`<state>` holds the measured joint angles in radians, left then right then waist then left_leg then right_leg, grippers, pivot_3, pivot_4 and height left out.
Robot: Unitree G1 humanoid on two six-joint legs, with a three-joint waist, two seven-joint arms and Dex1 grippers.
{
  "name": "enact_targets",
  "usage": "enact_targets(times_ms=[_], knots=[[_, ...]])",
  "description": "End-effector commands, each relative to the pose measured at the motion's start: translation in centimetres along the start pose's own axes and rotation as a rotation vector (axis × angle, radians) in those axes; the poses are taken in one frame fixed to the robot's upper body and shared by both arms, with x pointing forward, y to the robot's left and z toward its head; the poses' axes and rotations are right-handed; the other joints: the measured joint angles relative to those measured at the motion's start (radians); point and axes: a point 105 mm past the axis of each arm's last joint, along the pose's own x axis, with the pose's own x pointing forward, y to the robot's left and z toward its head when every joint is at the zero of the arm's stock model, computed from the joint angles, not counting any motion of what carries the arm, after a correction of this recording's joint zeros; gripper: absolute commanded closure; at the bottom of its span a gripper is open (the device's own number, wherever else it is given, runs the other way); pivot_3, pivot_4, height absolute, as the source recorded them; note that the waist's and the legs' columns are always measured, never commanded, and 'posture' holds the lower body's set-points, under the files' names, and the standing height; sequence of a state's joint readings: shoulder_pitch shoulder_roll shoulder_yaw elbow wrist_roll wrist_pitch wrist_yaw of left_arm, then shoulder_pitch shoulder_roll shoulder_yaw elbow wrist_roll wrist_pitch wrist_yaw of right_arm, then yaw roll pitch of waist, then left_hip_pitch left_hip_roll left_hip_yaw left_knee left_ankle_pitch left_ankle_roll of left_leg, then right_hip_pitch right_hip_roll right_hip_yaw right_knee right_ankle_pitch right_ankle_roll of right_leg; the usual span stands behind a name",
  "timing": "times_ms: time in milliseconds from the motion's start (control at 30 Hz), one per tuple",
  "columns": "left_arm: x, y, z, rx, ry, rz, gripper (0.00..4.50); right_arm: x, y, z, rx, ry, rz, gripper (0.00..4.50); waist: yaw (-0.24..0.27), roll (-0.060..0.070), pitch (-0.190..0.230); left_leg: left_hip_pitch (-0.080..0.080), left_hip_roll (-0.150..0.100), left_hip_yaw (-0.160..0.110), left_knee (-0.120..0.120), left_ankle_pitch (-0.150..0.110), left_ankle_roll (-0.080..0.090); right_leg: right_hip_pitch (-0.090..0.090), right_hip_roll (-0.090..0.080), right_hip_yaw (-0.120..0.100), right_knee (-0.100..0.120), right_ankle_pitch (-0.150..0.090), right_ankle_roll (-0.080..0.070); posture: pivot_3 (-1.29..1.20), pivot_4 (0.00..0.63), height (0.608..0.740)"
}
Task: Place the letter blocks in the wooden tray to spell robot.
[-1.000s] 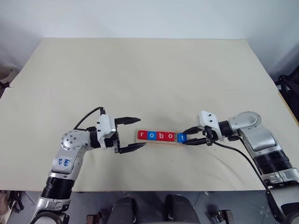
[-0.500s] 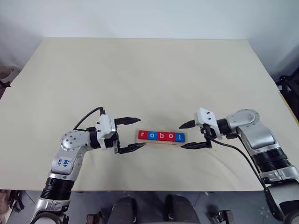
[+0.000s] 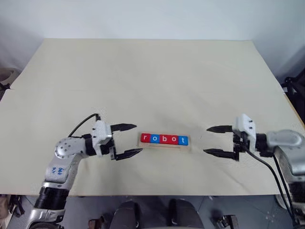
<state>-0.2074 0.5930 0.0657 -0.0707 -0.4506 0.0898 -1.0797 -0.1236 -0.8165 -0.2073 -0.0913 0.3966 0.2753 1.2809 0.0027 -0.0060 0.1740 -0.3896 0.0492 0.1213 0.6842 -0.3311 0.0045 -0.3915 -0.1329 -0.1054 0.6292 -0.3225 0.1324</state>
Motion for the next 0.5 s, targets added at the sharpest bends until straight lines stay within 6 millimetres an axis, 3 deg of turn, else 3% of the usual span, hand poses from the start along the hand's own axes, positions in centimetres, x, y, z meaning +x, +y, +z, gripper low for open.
enact_targets(times_ms=[33, 200, 500], knots=[[-1.6, 0.4, 1.3, 0.030, -0.014, 0.024, 0.00, -0.8, 1.8, 2.3, -0.117, -0.110, -0.024, 0.00, -0.001, 0.000, 0.000, 0.000, 0.000, 0.000, 0.000, 0.000, 0.000, 0.000, 0.000, 0.000, 0.000, 0.000, 0.000, 0.00, 0.150, 0.740], [-2.5, 1.4, 1.2, 0.049, 0.013, 0.039, 0.00, -0.3, 3.3, 2.6, -0.200, -0.199, 0.008, 0.00, -0.003, 0.000, 0.000, 0.003, 0.000, -0.001, 0.000, 0.000, 0.000, 0.001, 0.000, 0.002, 0.000, 0.000, 0.000, 0.00, 0.150, 0.740], [-2.1, 2.1, 0.8, 0.085, 0.058, 0.059, 0.00, 0.0, 1.7, 2.6, -0.186, -0.202, 0.006, 0.00, -0.002, 0.000, 0.000, 0.003, 0.000, 0.000, 0.000, 0.000, 0.000, 0.001, 0.000, 0.002, 0.000, 0.000, 0.000, 0.00, 0.150, 0.740]])
